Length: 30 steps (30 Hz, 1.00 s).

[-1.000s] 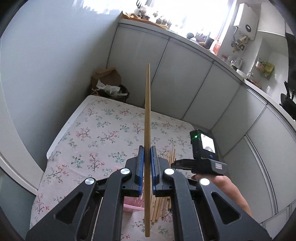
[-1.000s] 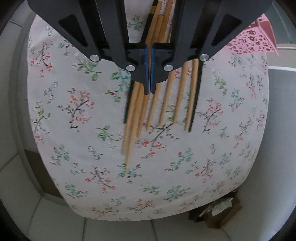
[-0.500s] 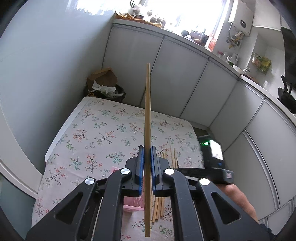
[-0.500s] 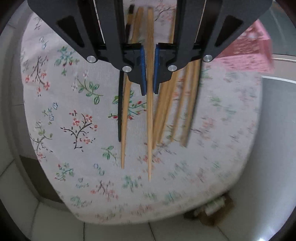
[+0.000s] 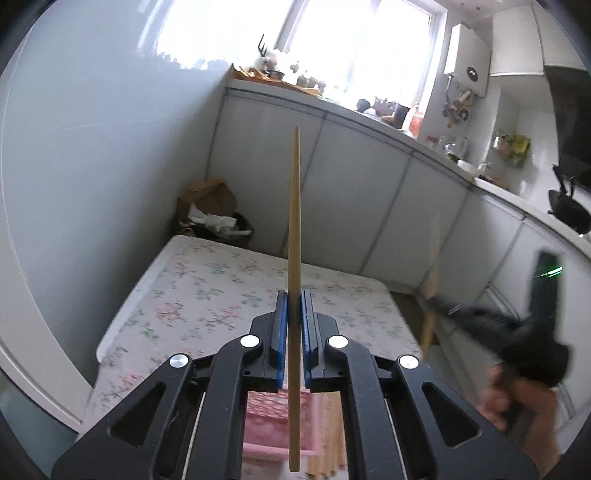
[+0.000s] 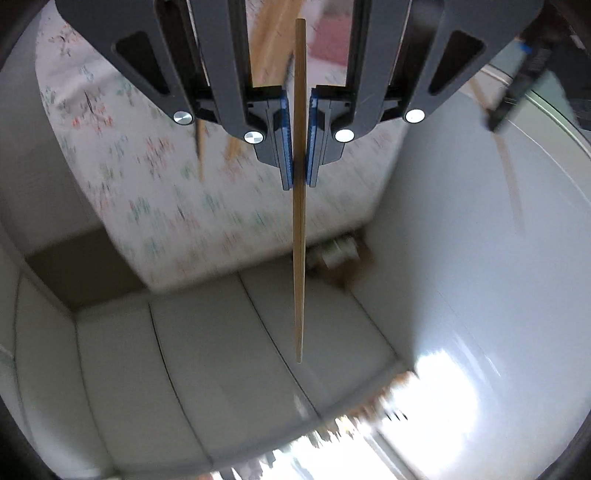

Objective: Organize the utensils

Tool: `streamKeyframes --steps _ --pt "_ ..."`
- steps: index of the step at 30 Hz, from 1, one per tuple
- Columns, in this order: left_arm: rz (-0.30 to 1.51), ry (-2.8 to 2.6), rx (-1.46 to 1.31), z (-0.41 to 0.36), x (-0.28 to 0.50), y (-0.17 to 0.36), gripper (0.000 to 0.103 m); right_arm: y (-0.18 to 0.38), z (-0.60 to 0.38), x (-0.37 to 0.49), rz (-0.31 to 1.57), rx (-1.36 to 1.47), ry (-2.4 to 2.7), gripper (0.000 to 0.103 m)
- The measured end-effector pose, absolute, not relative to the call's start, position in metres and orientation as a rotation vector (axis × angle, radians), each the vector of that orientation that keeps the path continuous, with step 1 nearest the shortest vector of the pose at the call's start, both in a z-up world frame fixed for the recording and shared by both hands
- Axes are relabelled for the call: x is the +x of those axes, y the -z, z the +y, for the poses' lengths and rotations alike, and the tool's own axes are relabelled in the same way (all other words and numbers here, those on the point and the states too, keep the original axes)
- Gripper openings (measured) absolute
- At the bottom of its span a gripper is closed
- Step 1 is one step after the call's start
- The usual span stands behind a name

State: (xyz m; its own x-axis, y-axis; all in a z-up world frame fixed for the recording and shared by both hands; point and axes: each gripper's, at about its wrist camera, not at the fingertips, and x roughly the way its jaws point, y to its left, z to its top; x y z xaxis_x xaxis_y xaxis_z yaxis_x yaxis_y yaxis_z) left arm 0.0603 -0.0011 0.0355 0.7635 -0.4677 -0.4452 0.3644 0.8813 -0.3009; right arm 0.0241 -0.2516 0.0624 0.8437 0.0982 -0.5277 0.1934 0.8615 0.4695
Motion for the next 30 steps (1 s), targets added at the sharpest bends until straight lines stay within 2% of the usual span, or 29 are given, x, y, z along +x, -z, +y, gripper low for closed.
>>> streamKeyframes --steps 7,13,21,30 --pt "0.5 0.427 -0.208 0.0 0.071 -0.01 0.006 -0.067 -0.21 0.037 0.447 0.505 -0.014 0.007" --pt "0.524 0.387 -0.173 0.001 0.078 0.008 0.006 -0.056 -0.183 0.044 0.435 0.424 -0.038 0.008" --pt "0.475 0.409 -0.256 0.01 0.076 0.004 0.006 -0.05 -0.181 0.045 0.44 0.431 -0.038 0.008" --pt "0.589 0.45 -0.095 -0.006 0.077 0.005 0.007 -0.038 -0.172 0.044 0.447 0.422 -0.067 0.008"
